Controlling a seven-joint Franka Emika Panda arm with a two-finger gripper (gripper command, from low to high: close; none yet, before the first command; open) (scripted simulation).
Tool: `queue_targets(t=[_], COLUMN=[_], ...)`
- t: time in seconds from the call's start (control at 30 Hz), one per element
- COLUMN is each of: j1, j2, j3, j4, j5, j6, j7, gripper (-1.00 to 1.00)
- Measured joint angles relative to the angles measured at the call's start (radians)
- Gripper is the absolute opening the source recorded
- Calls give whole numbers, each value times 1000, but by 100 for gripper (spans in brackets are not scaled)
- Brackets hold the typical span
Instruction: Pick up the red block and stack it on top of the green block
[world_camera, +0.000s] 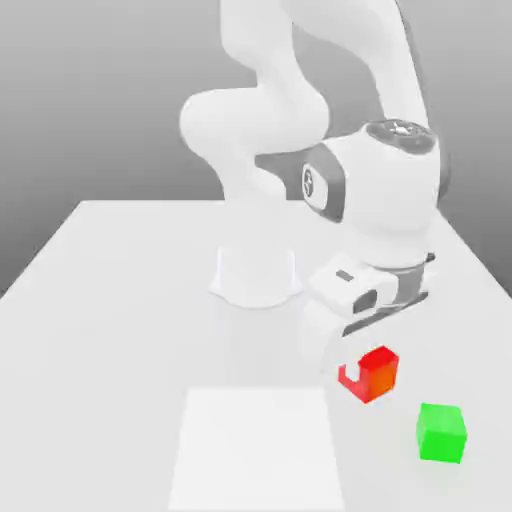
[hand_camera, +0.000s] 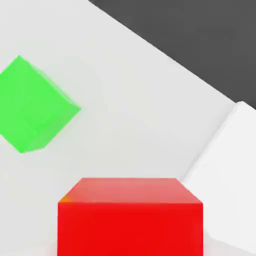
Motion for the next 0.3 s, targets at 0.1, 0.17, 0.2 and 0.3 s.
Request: queue_targets(t=[0.1,0.17,0.2,0.3], j1=[30,38,44,49], j2=[74,143,179,200], j3=[20,10,1,-4], j4=[62,72,75,76], j5=[-21,-47,-61,-69], j6=[10,69,102,122], j7=[-23,-7,2,7], gripper=[-100,-100,-100,100])
